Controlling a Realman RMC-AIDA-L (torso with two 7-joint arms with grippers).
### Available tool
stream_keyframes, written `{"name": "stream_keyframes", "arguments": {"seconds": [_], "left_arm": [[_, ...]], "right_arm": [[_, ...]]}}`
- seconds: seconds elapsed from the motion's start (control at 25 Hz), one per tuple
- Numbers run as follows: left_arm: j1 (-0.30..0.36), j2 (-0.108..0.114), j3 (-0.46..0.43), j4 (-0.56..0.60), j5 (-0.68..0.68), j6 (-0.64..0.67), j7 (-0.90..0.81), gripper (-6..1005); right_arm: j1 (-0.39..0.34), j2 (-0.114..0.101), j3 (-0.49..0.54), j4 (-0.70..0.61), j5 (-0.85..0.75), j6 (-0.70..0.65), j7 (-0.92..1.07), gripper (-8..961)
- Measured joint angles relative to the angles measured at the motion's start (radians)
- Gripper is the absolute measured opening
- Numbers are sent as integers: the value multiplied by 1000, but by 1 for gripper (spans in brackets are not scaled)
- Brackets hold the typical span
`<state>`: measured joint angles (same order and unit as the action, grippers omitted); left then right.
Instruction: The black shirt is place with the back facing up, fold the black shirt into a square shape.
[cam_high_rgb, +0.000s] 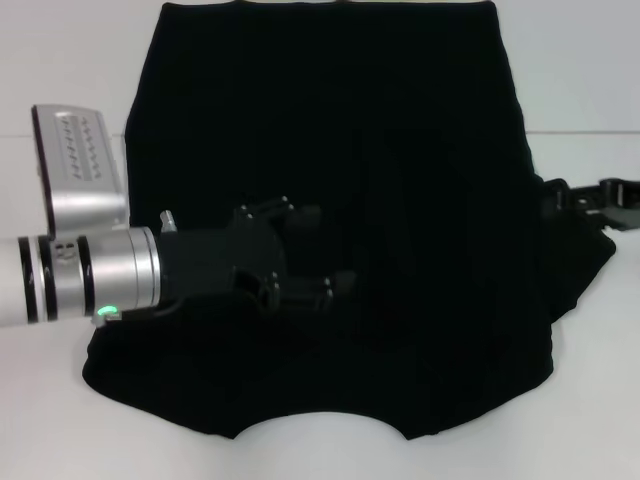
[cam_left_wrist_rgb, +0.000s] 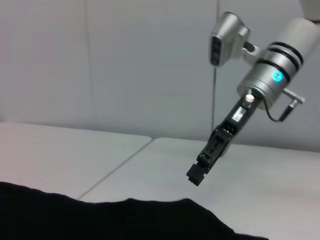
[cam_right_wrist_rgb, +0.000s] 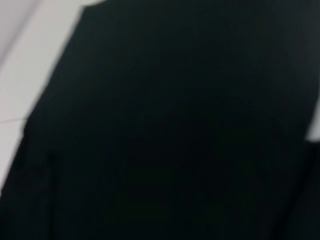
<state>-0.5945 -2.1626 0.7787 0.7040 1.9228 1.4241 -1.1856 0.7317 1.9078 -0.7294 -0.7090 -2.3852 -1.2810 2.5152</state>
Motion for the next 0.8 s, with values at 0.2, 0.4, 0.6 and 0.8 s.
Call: {"name": "stream_keyframes", "arguments": {"seconds": [0.2,0.4,0.6,0.8], "left_arm": [[0,1,15,-22,7,1,38,891],[6,0,22,-35,7,2,58,929],[7,1,22,-37,7,4,58,927],[7,0,23,-42,7,5,56,913]], "right_arm": [[-5,-14,6,-17,-74,-38,88,877],[-16,-18,4,-16,-83,-45,132,875],[-15,-17,0,3,-115,-49,145,873],[-18,-17,-1,21,-120,-50,146,871]]}}
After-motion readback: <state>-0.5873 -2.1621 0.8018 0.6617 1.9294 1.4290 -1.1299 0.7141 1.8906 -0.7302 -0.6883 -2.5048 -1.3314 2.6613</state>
